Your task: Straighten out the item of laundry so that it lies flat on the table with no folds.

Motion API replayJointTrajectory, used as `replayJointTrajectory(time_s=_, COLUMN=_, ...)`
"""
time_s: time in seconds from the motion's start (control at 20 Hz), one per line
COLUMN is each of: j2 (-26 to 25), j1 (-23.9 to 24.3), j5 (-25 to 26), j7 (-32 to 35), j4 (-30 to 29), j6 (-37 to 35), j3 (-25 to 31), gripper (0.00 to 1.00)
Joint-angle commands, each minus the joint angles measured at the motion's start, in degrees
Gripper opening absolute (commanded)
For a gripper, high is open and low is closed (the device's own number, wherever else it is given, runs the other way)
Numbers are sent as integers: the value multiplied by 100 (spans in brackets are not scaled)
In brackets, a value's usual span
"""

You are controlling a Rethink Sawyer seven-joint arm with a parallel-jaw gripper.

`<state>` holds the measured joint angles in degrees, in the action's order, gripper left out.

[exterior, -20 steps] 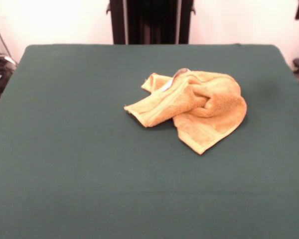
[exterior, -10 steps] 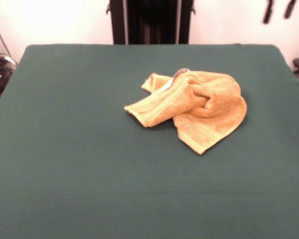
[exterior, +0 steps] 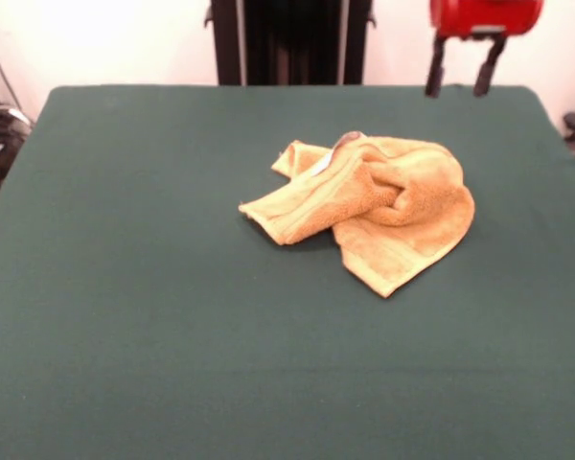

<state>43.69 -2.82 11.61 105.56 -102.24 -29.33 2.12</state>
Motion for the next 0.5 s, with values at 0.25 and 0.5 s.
replayJointTrajectory(time_s=0.25, j2=-1386, j1=-806, j5=-933, j7=2563, j4=-269, j6=1764, j3=-542, gripper=100)
replayJointTrajectory(time_s=0.5, j2=-1683, j1=-738, j5=-1126, j7=2205, j4=-111, j6=1897, j3=-472, gripper=100)
